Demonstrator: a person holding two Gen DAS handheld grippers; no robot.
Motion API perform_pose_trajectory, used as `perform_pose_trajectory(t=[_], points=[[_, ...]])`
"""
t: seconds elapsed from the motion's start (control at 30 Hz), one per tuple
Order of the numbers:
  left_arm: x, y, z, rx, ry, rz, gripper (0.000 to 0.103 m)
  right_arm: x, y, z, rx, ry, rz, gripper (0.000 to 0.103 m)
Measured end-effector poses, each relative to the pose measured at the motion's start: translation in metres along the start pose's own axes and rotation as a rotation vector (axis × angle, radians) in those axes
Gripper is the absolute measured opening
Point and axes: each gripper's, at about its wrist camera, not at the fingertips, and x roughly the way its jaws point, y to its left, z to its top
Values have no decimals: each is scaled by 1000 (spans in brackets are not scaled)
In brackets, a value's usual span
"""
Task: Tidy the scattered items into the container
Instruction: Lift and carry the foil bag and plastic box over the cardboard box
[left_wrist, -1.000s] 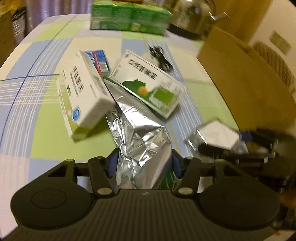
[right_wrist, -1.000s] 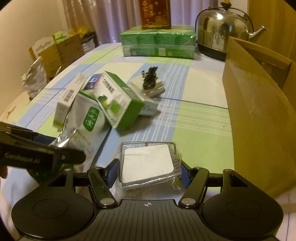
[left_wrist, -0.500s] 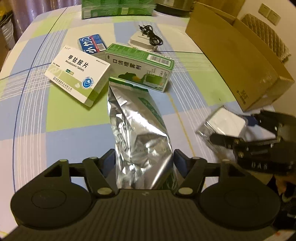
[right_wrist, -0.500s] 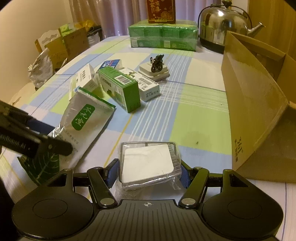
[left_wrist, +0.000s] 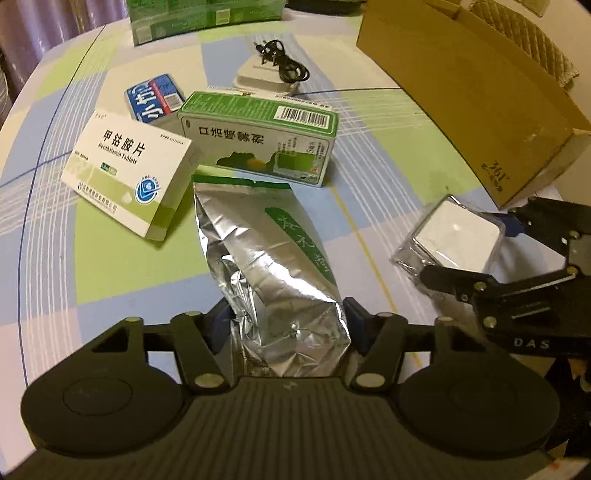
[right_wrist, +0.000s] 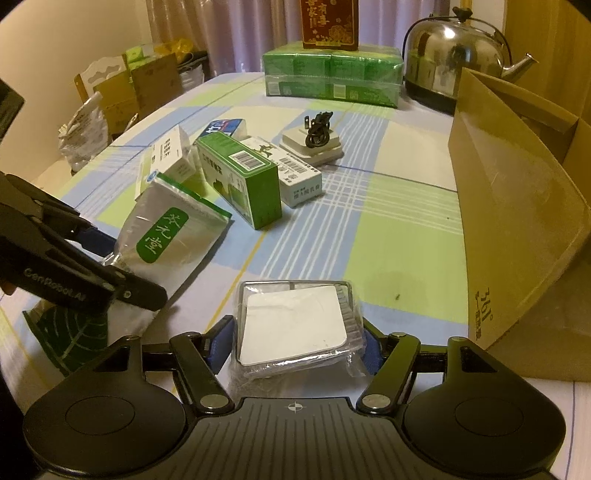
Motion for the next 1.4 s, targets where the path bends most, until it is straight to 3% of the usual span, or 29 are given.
perform_pose_trajectory(t=[0.3, 0.47, 1.4], points=[[-3, 1, -5, -5, -20, -14, 53, 10, 1, 4, 13, -1, -5, 72], [-5, 4, -7, -31, -35, -28, 50, 10, 6, 6, -4, -3, -25, 64], [-68, -26, 7, 60, -73, -11, 47, -60, 8, 5, 64, -137, -20, 63]])
